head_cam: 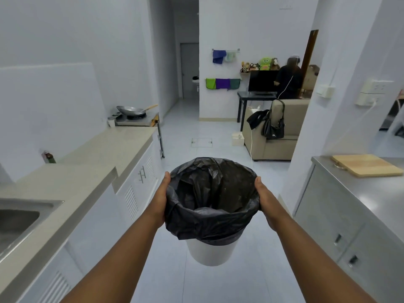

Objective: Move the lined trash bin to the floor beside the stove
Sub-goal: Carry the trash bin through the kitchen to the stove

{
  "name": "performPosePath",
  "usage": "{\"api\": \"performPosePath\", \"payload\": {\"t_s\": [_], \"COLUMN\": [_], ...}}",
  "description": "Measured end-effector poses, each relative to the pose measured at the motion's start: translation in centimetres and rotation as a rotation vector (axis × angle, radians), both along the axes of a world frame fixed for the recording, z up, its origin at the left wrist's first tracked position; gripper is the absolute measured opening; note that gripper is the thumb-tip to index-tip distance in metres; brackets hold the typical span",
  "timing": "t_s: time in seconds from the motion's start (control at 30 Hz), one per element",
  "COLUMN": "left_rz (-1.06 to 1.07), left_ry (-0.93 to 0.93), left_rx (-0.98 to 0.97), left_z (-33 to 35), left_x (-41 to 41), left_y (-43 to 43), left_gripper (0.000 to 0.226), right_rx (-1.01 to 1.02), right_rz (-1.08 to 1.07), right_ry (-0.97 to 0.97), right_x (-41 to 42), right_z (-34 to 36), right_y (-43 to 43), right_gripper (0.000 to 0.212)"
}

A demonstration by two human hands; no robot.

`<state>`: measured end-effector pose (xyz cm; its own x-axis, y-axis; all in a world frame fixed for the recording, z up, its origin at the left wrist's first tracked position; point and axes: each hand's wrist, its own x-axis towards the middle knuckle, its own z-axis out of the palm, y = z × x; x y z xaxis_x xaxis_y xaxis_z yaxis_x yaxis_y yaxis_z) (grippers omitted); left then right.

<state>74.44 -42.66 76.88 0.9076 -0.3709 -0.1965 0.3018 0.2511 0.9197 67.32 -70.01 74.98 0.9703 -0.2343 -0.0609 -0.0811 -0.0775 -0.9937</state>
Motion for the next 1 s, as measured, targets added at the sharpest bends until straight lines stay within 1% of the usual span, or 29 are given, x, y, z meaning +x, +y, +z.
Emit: {"api": "performPosePath", "payload": {"t_s": [0.2,0.43,0.67,0.77,0.87,0.93,1.0], "left_rz": [0.011,0.002,-0.037,-0.058,-0.072,-0.06,-0.058], "left_ry": [0.0,-0.025,-0.031,-0.043,-0.036,-0.031,-0.027], "left_rx": [-0.01,-0.007,0.001,0.016,0.008,0.012,0.014], "left_z": [-0.4,-2.1,-1.2,-0.6,-0.4,-0.5,-1.0], "left_x": [10.8,26.5,43.0,49.4,55.4,59.4,63.5], "left_y": [-5.2,-8.8,-12.2,-14.1,-16.2,-17.7,-19.4], "left_gripper": [0.059,0.06,0.06,0.054,0.058,0.057,0.056], "right_rx": [0.007,-0.008,0.038,0.054,0.065,0.066,0.071], "right_rz": [-0.004,-0.016,-0.075,-0.103,-0.119,-0.128,-0.119], "right_ry": [0.006,0.01,0.039,0.029,0.026,0.028,0.03], "right_x": [11.2,26.2,41.7,47.8,53.3,57.1,61.0], "right_z": [0.0,-0.7,0.4,0.7,0.3,-0.1,-0.5], "right_y": [-5.0,-8.5,-11.7,-13.4,-15.3,-16.8,-18.5], "right_gripper": [0.087,0.075,0.084,0.089,0.086,0.084,0.085]}}
